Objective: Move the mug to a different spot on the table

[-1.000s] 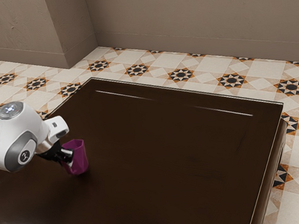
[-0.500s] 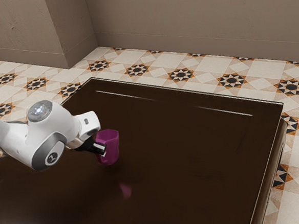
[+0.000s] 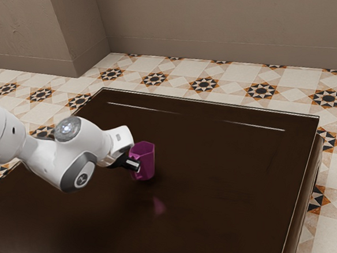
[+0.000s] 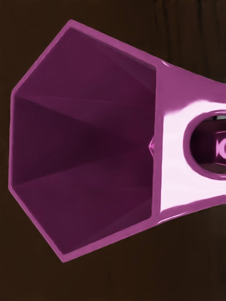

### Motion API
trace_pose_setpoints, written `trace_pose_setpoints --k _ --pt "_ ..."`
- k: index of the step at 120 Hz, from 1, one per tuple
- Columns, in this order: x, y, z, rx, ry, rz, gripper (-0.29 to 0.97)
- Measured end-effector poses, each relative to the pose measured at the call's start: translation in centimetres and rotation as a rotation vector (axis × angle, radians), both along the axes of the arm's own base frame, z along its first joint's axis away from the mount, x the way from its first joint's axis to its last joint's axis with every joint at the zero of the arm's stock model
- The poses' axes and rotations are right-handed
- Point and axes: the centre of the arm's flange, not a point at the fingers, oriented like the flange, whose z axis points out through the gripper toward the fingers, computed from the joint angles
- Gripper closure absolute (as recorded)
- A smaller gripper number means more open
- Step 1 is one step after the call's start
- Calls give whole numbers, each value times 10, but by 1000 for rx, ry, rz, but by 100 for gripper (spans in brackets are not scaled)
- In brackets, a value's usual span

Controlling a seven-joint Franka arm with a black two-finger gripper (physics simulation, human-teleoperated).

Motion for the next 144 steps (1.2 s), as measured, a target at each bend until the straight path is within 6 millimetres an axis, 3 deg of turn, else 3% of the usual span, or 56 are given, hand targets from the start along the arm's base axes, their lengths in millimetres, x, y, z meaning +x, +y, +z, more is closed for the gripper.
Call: trace_pose_setpoints --k 36,70,84,104,108,115,127,135,144 --pt "-11 2 -16 -2 34 8 67" --pt "-14 1 -10 -4 31 7 27" --pt "-14 0 12 -7 11 6 16" --pt "-14 -2 91 -11 10 27 9" --pt "-1 4 117 -19 13 56 8" --pt "34 13 180 -35 8 107 7" --pt "69 21 279 -43 31 140 5" --pt "83 23 321 -43 78 141 4" --pt "85 31 345 -54 153 138 4"
